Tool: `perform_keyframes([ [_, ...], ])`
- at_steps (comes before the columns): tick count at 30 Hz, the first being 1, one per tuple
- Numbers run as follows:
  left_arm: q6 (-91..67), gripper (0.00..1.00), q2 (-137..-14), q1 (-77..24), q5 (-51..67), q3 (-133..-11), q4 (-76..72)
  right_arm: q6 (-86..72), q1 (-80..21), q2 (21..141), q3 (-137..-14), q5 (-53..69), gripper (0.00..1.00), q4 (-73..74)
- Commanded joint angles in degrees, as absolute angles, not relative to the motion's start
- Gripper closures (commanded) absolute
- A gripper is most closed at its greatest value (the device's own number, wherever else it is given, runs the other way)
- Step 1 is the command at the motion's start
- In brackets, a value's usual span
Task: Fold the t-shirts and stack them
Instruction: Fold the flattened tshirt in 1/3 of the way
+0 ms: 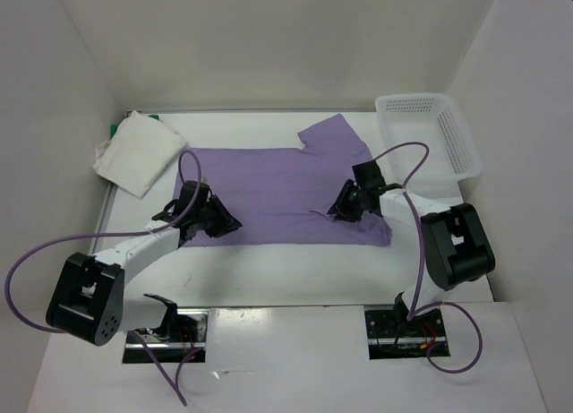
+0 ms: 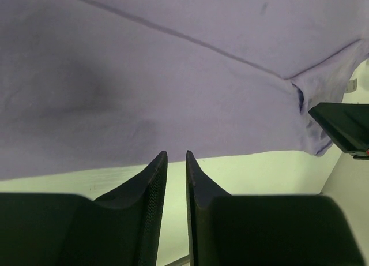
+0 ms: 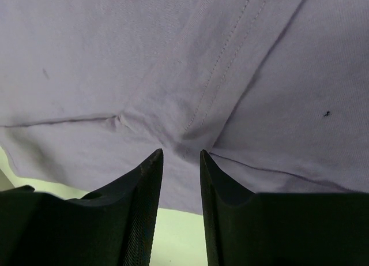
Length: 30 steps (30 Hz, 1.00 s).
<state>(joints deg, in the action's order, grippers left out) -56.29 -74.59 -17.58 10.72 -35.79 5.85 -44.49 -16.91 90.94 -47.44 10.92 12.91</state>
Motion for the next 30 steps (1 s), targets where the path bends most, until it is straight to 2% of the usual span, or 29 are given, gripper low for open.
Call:
perform_keyframes([
  [1, -57.48, 0.74, -71.46, -17.75, 8.35, -33.67, 5.27, -45.09, -17.40, 91.49, -46.67, 8.88, 0.62, 10.54],
  [8, -57.48, 0.73, -67.86, -17.14, 7.82, -32.52, 6.33, -45.62, -17.40, 90.70, -46.06, 5.80, 0.62, 11.87],
  [13, -57.48, 0.73, -67.85, -16.09, 7.82, -31.38, 6.33, -45.62, -17.40, 94.30, -46.58, 7.38, 0.64, 11.34],
  [20, -56.95, 0.73, -66.27, -13.72, 8.34, -30.85, 6.94, -45.62, -17.40, 94.31, -47.81, 9.31, 0.70, 9.76],
  [21, -56.95, 0.73, -66.27, -13.71, 8.35, -30.24, 6.94, -45.62, -17.40, 94.31, -48.68, 9.32, 0.73, 9.76],
  [30, -56.26, 0.73, -65.13, -12.66, 8.35, -30.41, 8.26, -46.67, -17.40, 102.47, -58.43, 13.62, 0.73, 7.29],
])
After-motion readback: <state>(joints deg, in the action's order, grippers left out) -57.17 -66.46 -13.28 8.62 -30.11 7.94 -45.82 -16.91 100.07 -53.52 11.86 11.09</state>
